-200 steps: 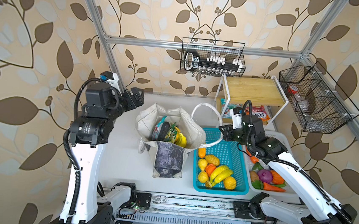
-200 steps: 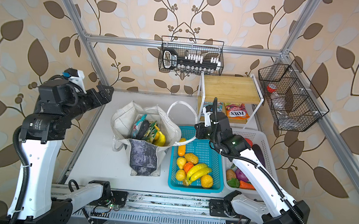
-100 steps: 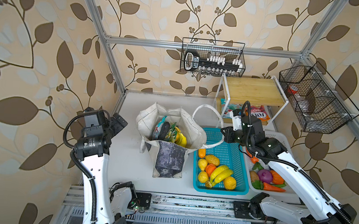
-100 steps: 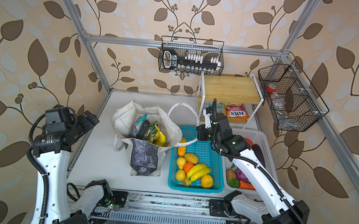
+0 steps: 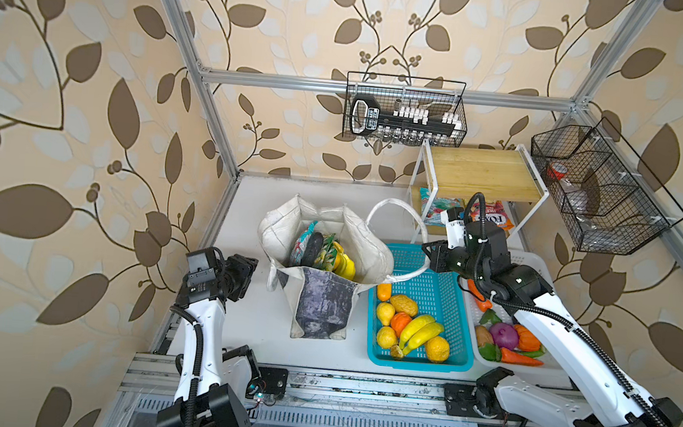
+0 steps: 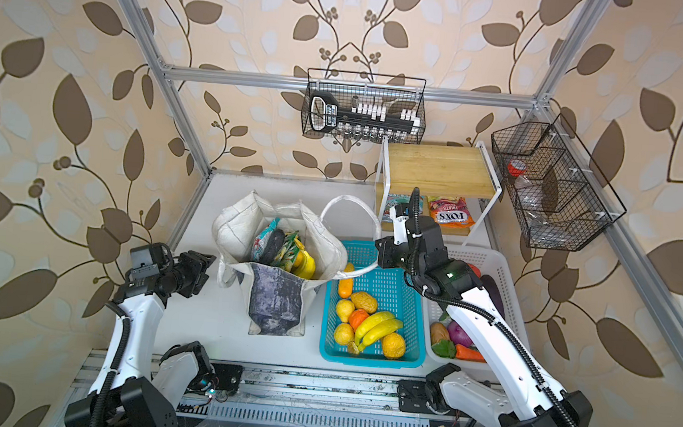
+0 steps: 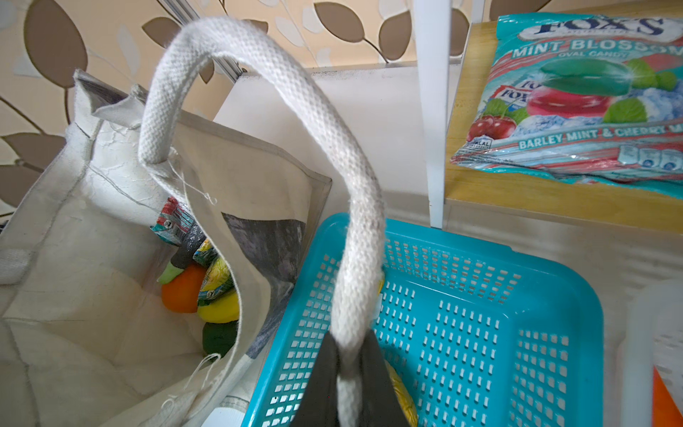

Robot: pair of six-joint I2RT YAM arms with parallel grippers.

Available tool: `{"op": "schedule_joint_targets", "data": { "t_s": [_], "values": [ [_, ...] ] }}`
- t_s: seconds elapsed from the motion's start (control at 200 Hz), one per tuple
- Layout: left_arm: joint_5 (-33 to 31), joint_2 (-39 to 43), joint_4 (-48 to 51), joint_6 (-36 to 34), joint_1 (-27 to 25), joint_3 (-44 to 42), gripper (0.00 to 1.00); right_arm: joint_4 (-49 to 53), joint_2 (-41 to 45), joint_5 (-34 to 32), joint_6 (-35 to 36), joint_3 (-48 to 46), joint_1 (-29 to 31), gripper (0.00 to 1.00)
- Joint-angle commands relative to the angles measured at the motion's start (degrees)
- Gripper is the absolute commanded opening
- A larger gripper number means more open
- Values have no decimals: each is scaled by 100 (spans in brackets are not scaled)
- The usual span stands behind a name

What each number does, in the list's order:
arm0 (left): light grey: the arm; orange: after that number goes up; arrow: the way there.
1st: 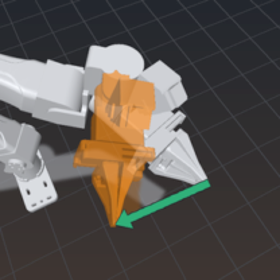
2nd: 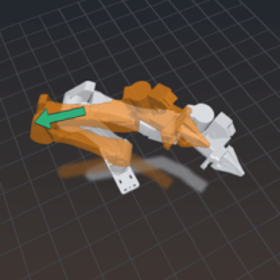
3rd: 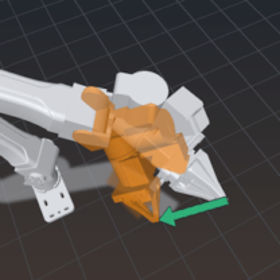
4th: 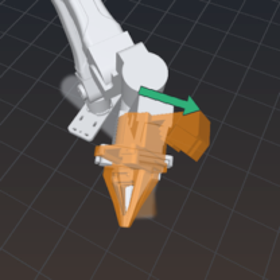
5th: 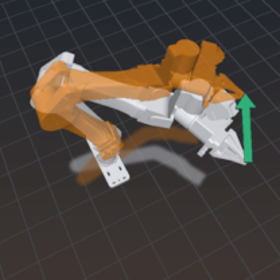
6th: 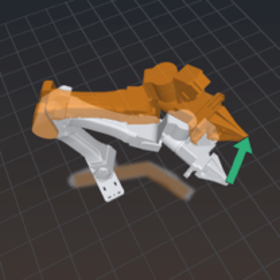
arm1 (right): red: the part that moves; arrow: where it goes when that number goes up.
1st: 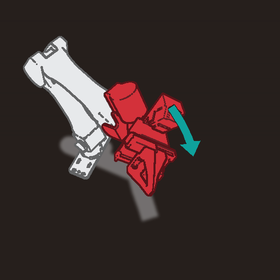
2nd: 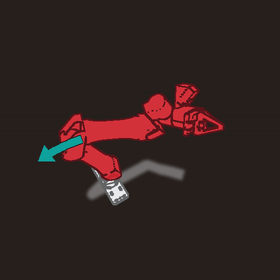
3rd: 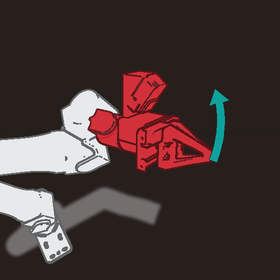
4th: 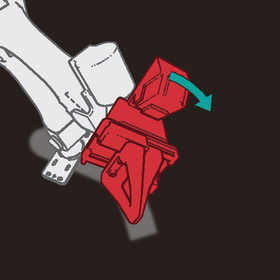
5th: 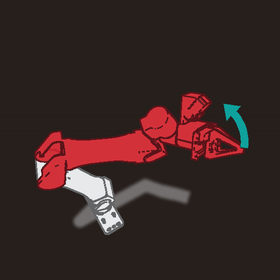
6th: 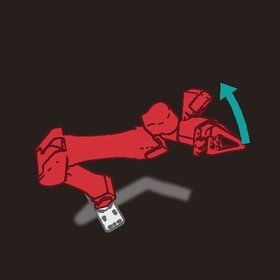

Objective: Place the food into the grocery bag and tie it

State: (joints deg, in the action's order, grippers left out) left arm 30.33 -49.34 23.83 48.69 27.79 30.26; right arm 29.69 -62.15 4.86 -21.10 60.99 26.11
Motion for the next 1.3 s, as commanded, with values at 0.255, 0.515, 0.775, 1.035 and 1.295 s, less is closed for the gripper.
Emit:
{"op": "schedule_joint_targets", "data": {
  "t_s": [0.255,0.515,0.775,1.035,1.295],
  "values": [
    [1049,-277,-3230,1273,-605,-928,60,-227,11,169,93,44,-36,0],
    [626,-624,-4174,1766,-916,-1263,66,-388,-143,440,-64,-9,-71,0],
    [644,-1420,-5489,2300,-1721,-1396,60,-453,-140,319,-135,7,-71,0],
    [627,-1198,-5054,2391,-1768,-1392,29,-455,-200,293,-192,-8,-71,0],
    [384,-375,-3215,1710,-1460,-1000,0,-307,-166,124,-44,80,-145,0]
  ]
}}
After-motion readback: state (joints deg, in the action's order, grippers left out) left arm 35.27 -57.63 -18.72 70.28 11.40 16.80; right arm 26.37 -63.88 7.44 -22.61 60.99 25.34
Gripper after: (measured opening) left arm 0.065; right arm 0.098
